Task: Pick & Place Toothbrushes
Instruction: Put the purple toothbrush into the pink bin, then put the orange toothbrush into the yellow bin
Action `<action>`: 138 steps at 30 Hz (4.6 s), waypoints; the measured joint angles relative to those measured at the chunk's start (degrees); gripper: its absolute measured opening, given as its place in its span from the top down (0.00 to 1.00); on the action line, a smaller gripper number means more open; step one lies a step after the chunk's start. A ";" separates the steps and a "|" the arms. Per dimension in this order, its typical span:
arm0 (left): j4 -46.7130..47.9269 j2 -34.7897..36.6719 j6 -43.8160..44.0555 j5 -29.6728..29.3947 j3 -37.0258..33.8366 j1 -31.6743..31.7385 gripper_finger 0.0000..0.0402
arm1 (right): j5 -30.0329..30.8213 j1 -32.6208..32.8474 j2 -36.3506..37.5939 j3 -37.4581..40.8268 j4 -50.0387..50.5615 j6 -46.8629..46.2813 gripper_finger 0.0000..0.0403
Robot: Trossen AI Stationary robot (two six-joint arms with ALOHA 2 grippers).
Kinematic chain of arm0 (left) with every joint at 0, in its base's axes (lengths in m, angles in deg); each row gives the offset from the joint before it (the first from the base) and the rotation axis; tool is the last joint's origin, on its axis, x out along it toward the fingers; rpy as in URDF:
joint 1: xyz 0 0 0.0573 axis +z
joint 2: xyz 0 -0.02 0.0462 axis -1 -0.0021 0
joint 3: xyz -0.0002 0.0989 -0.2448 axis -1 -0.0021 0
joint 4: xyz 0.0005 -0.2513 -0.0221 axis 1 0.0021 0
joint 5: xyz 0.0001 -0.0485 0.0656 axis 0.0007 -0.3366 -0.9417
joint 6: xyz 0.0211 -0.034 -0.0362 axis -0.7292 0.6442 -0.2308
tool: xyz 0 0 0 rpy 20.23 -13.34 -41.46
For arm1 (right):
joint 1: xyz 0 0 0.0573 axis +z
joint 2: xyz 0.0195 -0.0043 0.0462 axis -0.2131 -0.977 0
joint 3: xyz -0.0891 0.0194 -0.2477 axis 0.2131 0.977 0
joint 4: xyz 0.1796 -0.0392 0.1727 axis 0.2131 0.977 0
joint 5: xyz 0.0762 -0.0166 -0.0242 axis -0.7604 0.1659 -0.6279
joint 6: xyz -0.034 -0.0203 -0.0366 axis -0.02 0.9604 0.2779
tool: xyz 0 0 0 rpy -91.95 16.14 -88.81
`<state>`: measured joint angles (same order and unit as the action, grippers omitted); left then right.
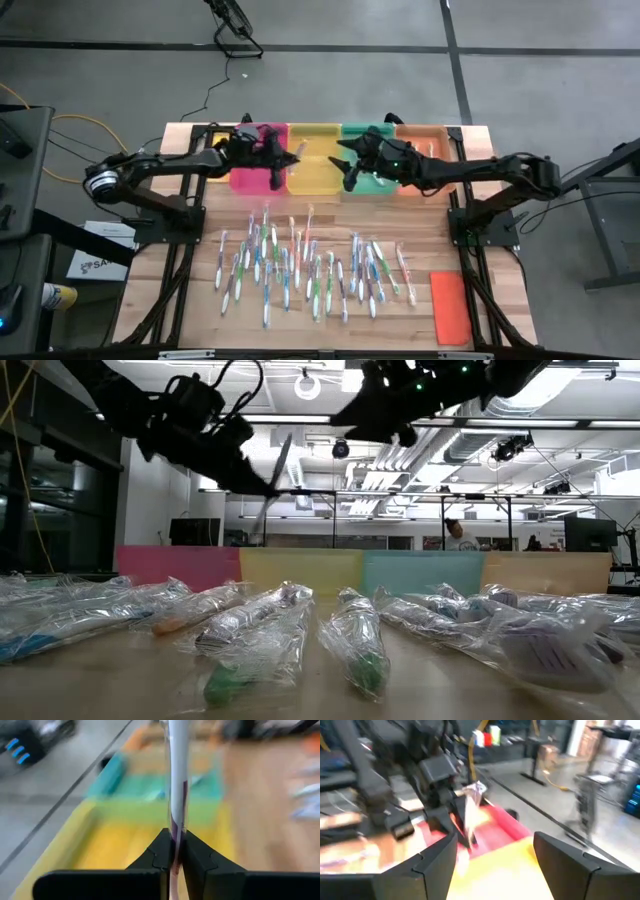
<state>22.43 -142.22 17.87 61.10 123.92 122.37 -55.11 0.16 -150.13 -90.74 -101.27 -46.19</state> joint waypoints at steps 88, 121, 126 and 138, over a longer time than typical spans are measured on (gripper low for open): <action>31.65 19.85 -30.49 -32.63 -5.18 -14.89 0.58 | -6.16 50.08 -0.90 0.95 77.11 -108.64 0.35; 29.46 22.84 -29.01 -31.43 -8.76 -15.28 0.58 | -3.92 44.64 -12.30 0.96 69.50 -100.24 0.44; 29.46 22.84 -28.76 -31.43 -8.76 -15.28 0.58 | -4.14 43.18 -14.75 0.96 69.45 -100.20 0.48; 29.46 22.84 -27.86 -31.26 -8.76 -15.28 0.58 | -4.93 42.32 -15.23 0.80 68.56 -99.69 0.80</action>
<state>51.89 -119.38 -9.99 29.85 115.16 107.09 -60.04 42.48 -165.36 -89.95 -32.71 -145.88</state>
